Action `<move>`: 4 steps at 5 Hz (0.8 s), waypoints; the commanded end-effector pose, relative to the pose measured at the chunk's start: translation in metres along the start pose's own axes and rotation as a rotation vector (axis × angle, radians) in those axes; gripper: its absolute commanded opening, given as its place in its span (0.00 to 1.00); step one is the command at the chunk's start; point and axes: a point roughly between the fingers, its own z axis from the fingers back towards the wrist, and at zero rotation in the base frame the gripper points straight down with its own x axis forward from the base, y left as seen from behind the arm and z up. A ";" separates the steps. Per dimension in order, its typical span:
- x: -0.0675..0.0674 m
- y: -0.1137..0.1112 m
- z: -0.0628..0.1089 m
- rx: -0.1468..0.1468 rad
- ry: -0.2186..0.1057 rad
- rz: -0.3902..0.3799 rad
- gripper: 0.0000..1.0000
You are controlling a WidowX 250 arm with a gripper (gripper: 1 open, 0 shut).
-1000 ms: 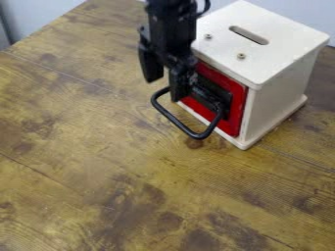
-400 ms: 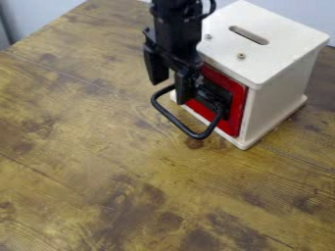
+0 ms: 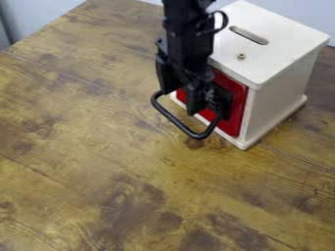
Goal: Close the drawer
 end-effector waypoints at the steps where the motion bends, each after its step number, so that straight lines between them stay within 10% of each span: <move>1: 0.005 -0.002 0.007 0.021 -0.051 -0.054 1.00; 4: 0.000 0.011 0.008 0.016 -0.040 -0.108 1.00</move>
